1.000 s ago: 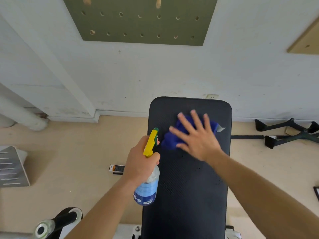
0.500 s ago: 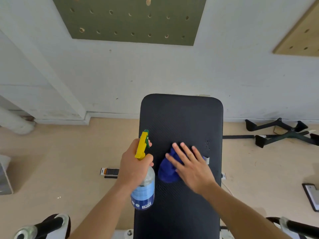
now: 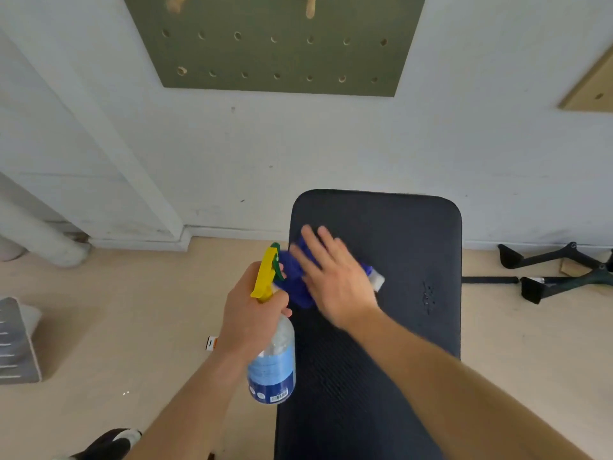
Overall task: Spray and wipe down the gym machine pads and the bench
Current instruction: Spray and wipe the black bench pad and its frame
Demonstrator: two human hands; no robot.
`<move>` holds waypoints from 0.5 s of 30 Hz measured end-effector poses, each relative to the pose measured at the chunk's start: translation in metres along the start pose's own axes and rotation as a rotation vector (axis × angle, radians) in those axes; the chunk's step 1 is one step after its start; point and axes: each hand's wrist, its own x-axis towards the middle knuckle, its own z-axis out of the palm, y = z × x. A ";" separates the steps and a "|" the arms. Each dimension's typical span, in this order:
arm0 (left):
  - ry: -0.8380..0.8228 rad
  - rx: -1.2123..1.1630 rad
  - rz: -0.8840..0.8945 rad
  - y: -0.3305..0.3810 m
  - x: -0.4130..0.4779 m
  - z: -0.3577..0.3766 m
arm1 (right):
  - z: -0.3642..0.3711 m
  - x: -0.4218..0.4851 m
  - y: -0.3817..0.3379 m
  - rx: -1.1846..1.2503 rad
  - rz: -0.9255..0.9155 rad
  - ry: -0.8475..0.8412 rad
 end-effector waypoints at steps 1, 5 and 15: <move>-0.007 0.011 -0.002 -0.001 -0.001 -0.001 | 0.010 -0.020 -0.008 0.007 -0.038 0.006; -0.028 0.080 0.002 -0.003 -0.008 -0.003 | 0.038 -0.089 -0.033 -0.012 -0.089 -0.045; -0.128 0.074 0.006 0.018 -0.036 0.031 | -0.018 -0.056 0.099 -0.075 0.031 0.038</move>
